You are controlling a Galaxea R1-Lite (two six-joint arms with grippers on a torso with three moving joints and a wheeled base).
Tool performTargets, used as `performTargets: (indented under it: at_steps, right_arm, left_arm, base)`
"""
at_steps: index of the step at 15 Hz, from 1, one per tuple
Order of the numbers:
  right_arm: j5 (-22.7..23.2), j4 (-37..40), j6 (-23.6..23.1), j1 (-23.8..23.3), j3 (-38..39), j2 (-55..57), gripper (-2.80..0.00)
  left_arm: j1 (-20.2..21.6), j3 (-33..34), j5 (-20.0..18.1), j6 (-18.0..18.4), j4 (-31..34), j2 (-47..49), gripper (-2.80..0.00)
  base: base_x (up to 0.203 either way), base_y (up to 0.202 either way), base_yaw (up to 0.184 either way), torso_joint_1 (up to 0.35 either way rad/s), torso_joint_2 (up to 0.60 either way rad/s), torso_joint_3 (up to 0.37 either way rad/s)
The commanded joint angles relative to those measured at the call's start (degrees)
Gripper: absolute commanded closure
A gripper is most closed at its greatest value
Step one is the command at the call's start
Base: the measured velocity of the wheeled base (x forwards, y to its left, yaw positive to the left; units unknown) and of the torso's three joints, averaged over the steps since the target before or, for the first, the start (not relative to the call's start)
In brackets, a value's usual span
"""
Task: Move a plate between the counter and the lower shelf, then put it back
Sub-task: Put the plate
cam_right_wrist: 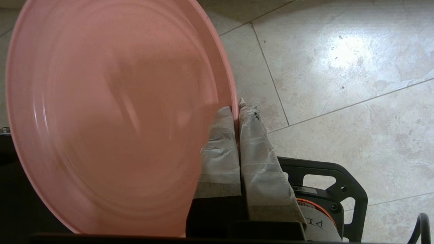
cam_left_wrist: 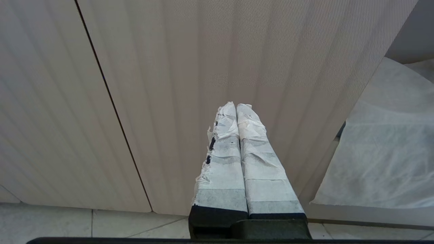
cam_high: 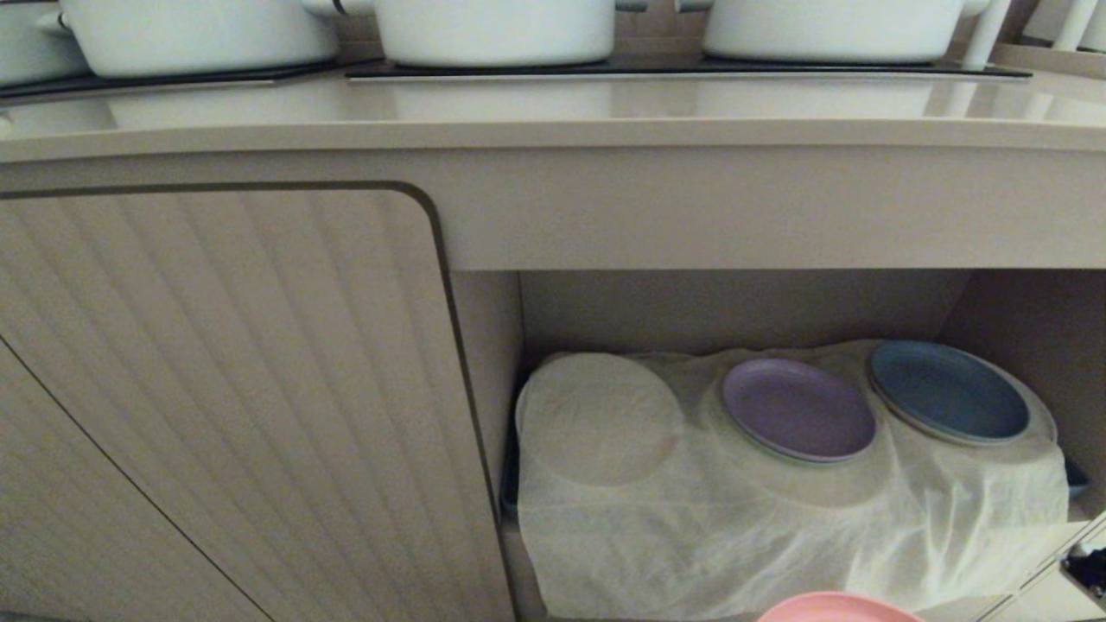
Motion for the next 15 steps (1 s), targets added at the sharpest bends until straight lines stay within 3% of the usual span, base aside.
performTargets:
  at_steps: [1, 15]
  right_arm:
    - [-0.1, 0.2, 0.3, 0.1, -0.1, 0.4, 0.0]
    - [-0.2, -1.1, 1.4, 0.8, -3.3, 1.7, 0.0]
  left_arm:
    - [0.0, 0.0, 0.0, 0.0, 0.0, 0.1, 0.0]
    - [0.0, 0.0, 0.1, 0.0, 0.0, 0.1, 0.0]
  base:
    - [0.0, 0.0, 0.0, 0.0, 0.0, 0.0]
    - [0.0, 0.0, 0.0, 0.0, 0.0, 0.0]
